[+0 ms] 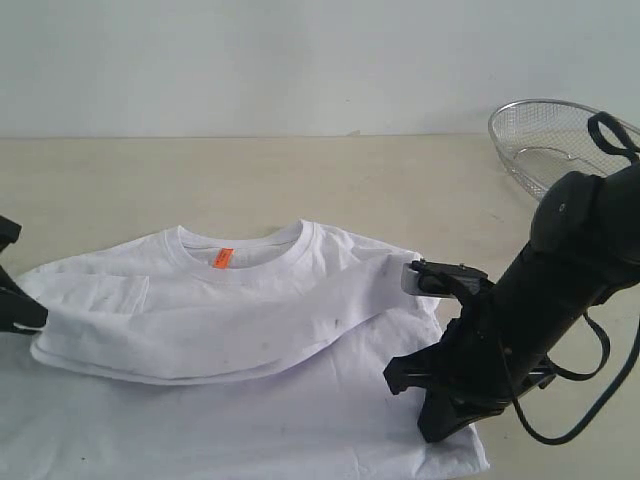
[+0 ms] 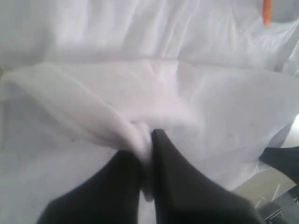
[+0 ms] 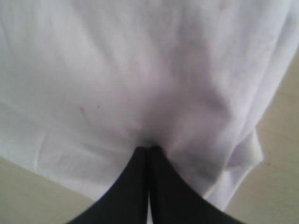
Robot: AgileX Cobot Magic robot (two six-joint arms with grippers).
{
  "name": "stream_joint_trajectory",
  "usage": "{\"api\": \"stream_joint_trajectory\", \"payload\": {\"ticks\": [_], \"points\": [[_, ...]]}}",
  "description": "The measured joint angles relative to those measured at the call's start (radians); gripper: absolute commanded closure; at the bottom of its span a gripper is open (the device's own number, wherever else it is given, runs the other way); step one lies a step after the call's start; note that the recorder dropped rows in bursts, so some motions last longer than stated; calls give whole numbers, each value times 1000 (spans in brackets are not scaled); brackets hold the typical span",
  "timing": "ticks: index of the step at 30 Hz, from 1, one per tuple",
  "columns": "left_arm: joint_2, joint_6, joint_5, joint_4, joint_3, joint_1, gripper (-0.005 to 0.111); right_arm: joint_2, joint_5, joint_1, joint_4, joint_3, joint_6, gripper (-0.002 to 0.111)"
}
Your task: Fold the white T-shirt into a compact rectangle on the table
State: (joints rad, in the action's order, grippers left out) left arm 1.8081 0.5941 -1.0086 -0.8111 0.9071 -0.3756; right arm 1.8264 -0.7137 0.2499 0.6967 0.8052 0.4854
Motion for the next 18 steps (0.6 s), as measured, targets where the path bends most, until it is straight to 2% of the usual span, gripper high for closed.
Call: {"api": "stream_joint_trajectory", "payload": {"ticks": [10,18], "points": [[0,0,4,-73,138,0,102,0,0,0,-2,0,0,108],[35,-6,40,-90,161,0,102,0,0,0,-2,0,0,108]]}}
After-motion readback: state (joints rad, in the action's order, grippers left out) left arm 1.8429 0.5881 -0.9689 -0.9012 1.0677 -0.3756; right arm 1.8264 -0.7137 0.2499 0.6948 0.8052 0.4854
